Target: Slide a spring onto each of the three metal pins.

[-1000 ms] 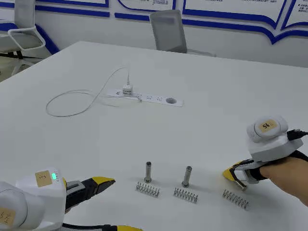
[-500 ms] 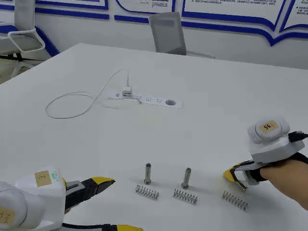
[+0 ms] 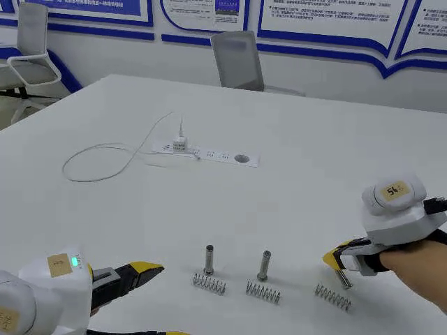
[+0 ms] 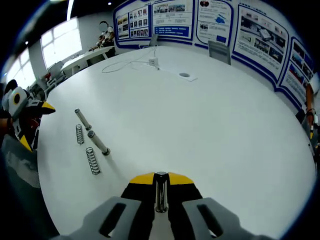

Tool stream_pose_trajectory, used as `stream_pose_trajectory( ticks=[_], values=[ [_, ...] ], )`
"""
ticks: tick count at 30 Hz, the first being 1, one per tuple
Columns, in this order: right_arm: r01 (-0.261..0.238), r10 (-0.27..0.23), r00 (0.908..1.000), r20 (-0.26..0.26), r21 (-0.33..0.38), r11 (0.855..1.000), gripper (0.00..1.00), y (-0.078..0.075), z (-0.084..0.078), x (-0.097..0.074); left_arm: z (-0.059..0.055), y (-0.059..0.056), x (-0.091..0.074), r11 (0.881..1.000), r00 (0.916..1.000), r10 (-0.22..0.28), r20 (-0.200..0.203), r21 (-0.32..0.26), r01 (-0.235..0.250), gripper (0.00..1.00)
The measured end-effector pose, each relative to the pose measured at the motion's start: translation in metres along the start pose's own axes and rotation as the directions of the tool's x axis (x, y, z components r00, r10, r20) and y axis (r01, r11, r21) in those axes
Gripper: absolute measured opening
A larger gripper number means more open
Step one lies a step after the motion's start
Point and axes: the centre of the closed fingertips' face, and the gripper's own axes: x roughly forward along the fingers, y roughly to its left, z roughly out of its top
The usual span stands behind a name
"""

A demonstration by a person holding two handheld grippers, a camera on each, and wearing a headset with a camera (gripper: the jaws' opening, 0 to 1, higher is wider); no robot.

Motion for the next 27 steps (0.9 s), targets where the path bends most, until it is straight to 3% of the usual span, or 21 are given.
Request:
stream_pose_trajectory(
  ticks=[27],
  values=[
    [0.011, -0.010, 0.9962, 0.087, -0.013, 1.000, 0.09, 0.019, -0.003, -0.026, 0.014, -0.001, -0.003, 0.999, 0.9998, 0.001, 0.019, 0.037, -0.002, 0.71]
  ],
)
